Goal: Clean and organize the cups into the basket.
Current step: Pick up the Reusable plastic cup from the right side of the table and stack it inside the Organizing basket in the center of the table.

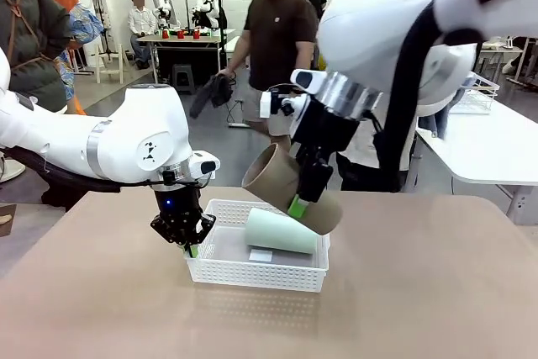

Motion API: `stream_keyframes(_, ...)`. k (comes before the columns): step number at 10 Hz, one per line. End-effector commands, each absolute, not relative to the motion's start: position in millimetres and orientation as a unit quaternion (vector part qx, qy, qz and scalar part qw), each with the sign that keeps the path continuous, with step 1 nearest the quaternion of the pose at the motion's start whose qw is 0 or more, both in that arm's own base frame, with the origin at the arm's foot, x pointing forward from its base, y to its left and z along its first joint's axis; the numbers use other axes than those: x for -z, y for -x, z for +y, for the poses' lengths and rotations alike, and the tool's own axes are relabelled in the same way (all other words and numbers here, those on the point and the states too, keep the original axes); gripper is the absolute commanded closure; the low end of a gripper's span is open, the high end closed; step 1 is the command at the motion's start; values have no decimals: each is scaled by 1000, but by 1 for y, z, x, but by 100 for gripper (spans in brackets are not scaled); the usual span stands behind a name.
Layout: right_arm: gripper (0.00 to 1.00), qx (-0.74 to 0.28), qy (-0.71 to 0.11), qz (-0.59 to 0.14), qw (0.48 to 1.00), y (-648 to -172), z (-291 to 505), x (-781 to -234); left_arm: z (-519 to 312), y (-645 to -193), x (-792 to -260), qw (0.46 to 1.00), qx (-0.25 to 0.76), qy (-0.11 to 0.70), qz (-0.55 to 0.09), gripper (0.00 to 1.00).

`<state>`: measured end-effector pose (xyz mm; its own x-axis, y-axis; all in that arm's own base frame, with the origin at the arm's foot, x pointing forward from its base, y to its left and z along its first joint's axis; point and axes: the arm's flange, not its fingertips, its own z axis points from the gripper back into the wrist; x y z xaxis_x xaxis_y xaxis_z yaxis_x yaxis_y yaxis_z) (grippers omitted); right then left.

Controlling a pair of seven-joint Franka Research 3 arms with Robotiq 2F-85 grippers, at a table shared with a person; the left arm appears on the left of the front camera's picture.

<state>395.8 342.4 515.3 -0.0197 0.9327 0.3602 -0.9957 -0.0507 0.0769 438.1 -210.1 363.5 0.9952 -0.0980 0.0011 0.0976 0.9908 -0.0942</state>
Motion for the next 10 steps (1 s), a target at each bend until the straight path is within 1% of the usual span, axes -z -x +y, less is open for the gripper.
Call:
stream_keyframes(1, 16, -701, -138, -81, 695, -428, 358, -505, -210, -438, -363, 998, 52, 43, 1, 96)
stream_keyframes(2, 16, -697, -139, -69, 700, -437, 359, -494, -210, -438, -363, 998, 52, 43, 1, 96)
stream_keyframes(3, 16, -699, -135, -85, 697, -440, 356, -491, -210, -438, -363, 998, 52, 43, 1, 96)
stream_keyframes(4, 16, -710, -149, -79, 683, -423, 353, -494, -210, -438, -363, 998, 52, 43, 1, 96)
stream_keyframes(7, 16, -710, -149, -79, 683, -423, 353, -494, -210, -438, -363, 998, 52, 43, 1, 96)
stream_keyframes(10, 16, -713, -134, -67, 685, -448, 361, -466, -210, -438, -363, 998, 52, 43, 1, 96)
